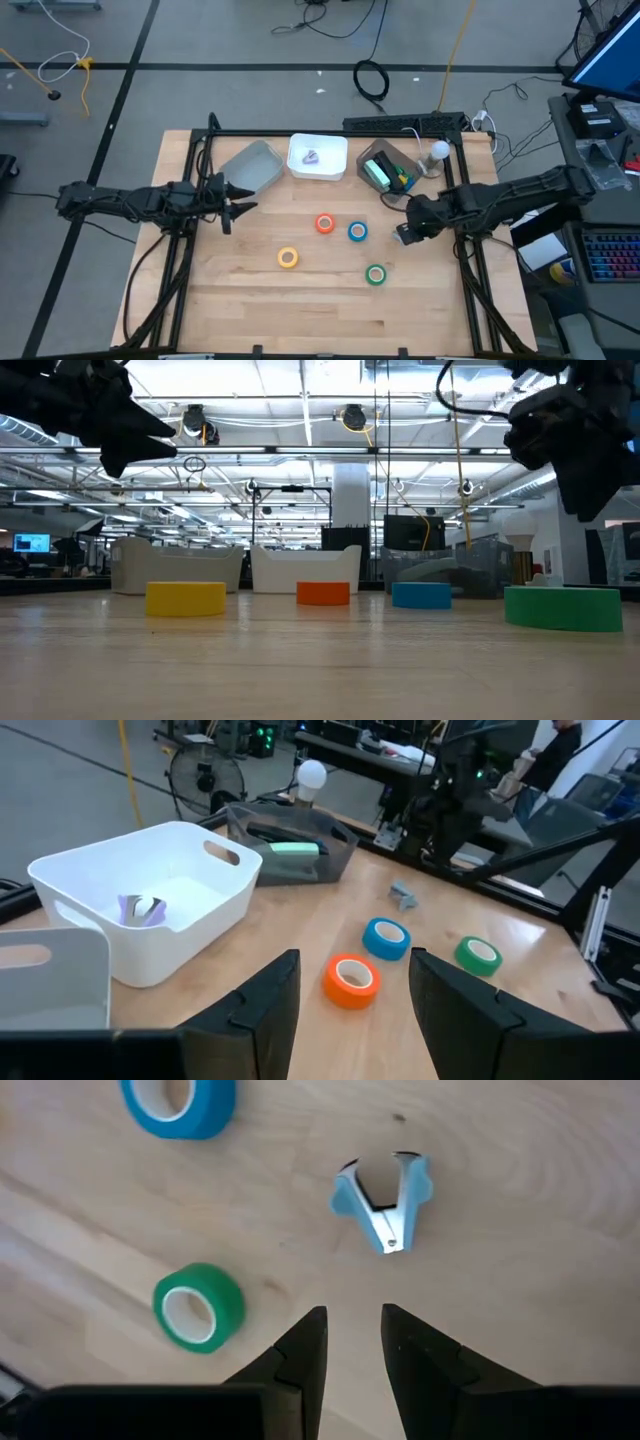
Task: Pick and place Stapler, Stapler remover, tape
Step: Put the light blue staple remover into the white bin
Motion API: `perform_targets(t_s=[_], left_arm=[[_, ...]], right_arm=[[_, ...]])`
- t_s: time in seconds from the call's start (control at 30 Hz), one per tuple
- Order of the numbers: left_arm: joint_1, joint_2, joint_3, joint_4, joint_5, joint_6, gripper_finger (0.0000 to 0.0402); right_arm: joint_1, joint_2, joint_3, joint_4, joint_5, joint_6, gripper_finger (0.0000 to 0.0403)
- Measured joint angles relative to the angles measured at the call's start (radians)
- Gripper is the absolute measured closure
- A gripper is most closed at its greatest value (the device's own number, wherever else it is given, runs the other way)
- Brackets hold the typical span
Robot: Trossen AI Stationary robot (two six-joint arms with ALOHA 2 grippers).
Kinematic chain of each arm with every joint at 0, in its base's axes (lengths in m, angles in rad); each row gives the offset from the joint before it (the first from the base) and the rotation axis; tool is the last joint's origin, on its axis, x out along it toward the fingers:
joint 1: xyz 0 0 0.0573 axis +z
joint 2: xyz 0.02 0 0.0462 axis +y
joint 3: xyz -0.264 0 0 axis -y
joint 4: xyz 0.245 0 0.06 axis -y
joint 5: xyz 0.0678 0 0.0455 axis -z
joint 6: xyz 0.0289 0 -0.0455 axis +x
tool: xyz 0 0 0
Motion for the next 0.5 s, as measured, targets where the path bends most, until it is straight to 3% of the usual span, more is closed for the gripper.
perform_targets(t_s=[0.23, 0.5], left_arm=[[0.0, 0.0, 0.0, 0.0, 0.001, -0.015, 0.0215], [0.0, 0.0, 0.0, -0.002, 0.008, -0.038, 0.0215]], right_arm=[[-0.042, 0.067, 0.0, 0.0, 0.032, -0.053, 0.0306], [-0.083, 0.106, 0.0, 0.012, 0.075, -0.143, 0.027]])
